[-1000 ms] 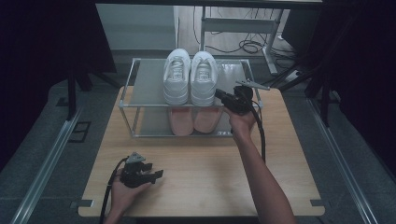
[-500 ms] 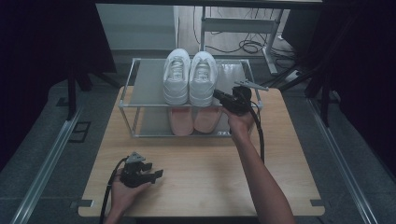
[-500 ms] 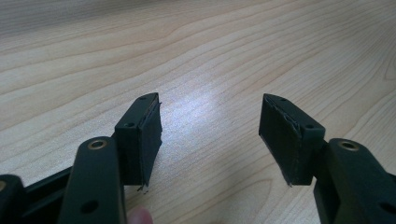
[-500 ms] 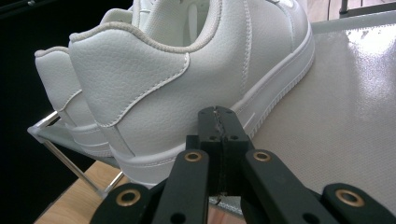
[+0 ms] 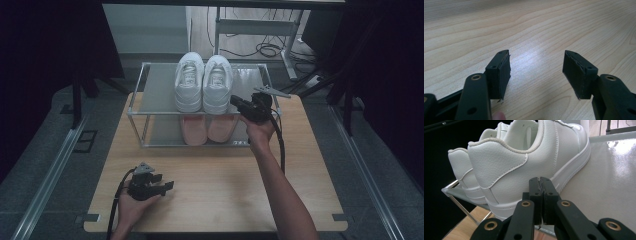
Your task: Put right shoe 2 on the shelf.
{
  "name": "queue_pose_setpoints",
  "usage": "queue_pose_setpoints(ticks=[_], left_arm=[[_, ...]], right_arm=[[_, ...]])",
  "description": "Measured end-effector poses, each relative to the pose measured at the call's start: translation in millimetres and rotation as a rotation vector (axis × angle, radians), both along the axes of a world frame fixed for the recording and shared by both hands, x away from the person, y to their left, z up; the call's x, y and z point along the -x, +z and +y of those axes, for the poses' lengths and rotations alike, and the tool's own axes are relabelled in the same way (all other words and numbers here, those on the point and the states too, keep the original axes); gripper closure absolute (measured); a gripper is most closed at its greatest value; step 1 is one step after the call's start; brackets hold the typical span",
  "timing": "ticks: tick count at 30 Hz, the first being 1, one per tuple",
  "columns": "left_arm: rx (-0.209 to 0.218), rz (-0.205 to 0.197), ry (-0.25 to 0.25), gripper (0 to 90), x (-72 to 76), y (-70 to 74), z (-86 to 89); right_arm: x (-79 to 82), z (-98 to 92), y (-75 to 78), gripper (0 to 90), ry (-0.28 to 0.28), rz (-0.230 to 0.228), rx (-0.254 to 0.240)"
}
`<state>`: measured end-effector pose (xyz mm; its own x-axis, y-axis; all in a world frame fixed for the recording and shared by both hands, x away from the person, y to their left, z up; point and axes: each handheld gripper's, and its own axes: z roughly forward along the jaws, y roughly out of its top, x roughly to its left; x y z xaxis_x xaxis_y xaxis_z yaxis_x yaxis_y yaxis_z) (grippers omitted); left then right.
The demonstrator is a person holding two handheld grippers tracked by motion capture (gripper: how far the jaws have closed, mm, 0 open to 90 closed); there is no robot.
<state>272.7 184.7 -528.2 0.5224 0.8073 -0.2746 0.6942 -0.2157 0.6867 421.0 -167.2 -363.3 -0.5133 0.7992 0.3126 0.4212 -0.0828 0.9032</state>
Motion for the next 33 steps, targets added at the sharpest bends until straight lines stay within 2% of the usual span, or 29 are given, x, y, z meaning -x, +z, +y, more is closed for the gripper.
queue_pose_setpoints(ticks=[5,14,21,33], left_arm=[[0.001,0.000,0.000,39.7,-0.1,0.2,-0.4],[0.010,-0.008,0.010,40.0,-0.8,3.3,3.0],[0.007,-0.013,0.003,39.9,0.6,4.5,2.7],[0.003,-0.015,0.008,40.0,1.0,4.1,1.2]], right_arm=[[4.6,-6.5,2.1,84.1,0.004,-0.006,0.005],[18.6,-23.9,5.5,69.7,0.030,-0.030,0.003],[34.8,-40.9,-3.1,66.1,0.053,-0.039,-0.002],[62.2,-77.1,-22.3,63.8,0.040,-0.044,-0.019]])
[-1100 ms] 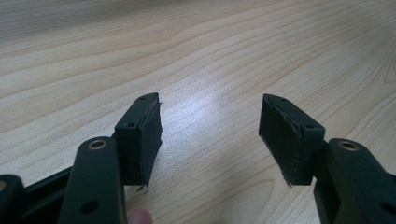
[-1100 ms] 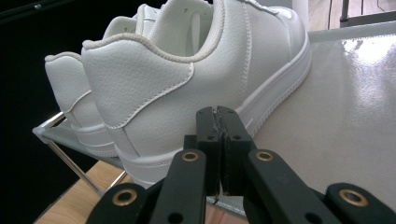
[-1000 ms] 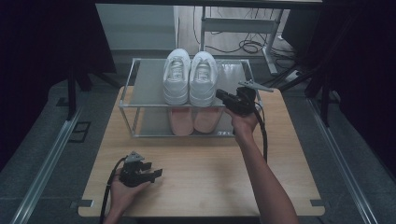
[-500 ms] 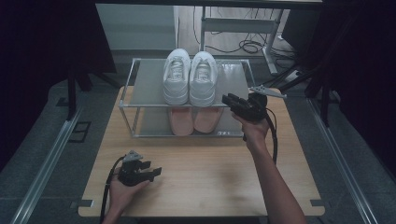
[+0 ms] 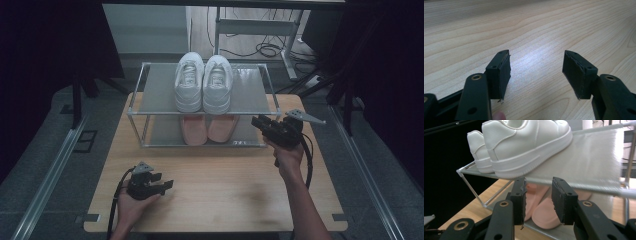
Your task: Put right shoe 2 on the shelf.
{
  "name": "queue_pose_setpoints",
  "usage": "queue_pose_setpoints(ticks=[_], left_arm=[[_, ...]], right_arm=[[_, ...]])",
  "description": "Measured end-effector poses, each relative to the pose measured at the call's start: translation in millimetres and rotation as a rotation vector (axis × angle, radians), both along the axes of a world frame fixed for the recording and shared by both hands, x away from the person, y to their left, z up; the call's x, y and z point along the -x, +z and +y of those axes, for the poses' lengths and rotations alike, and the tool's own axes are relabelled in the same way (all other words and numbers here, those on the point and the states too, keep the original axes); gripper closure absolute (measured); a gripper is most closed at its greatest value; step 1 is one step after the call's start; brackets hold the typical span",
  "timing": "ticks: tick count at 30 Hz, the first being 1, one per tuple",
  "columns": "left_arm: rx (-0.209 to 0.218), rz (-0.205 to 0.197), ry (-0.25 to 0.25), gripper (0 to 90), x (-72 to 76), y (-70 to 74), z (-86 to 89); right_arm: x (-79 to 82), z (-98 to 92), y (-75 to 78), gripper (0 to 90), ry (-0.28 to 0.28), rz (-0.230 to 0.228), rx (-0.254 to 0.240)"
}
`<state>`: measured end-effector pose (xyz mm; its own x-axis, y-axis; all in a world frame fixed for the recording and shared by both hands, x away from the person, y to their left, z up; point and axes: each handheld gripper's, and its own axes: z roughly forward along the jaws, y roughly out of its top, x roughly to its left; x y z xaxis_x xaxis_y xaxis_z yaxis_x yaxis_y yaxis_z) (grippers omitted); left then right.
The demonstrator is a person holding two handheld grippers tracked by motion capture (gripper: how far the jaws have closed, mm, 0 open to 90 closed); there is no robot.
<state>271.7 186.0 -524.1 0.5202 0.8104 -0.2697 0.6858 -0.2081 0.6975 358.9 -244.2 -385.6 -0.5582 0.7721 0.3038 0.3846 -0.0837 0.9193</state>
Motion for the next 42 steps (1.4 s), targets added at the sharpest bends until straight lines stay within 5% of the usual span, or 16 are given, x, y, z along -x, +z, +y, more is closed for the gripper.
queue_pose_setpoints(ticks=[25,42], left_arm=[[-0.005,0.003,0.004,40.0,-0.2,-0.5,0.9],[-0.003,-0.002,0.006,40.0,0.2,0.5,2.2]], right_arm=[[39.3,-42.9,-72.6,61.5,-0.034,0.058,0.019],[45.5,-48.7,-77.4,61.3,-0.044,0.055,0.014]])
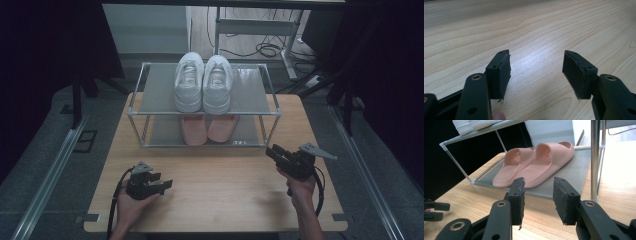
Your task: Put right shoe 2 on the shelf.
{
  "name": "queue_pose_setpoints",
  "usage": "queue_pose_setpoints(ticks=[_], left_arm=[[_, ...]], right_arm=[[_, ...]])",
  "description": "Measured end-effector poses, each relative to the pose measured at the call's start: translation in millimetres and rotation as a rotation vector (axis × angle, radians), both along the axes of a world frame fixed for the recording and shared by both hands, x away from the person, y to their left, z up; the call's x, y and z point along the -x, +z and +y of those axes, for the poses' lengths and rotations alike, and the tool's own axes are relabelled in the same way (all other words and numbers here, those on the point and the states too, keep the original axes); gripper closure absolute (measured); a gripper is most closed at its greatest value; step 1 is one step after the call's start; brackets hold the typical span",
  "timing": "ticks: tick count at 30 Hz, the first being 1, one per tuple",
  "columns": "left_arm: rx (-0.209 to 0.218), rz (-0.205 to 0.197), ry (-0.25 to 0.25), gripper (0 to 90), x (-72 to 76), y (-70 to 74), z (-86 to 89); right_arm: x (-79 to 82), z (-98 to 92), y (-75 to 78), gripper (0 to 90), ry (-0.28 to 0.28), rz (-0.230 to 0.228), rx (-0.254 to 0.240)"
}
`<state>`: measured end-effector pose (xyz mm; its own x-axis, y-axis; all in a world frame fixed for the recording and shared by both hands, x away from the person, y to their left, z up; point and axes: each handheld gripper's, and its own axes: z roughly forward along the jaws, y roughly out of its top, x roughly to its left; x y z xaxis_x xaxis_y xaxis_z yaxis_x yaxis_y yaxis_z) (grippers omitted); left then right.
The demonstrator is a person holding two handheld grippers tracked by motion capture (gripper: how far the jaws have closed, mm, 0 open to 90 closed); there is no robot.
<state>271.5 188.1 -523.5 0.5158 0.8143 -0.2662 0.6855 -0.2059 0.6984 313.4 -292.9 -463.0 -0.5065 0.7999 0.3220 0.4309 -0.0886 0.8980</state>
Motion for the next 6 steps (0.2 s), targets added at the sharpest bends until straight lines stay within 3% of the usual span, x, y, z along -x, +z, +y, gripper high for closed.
queue_pose_setpoints(ticks=[6], left_arm=[[-0.001,0.000,0.004,40.0,-1.2,-0.3,0.8]], right_arm=[[1.1,-2.2,-1.6,59.2,0.000,0.001,-0.003]])
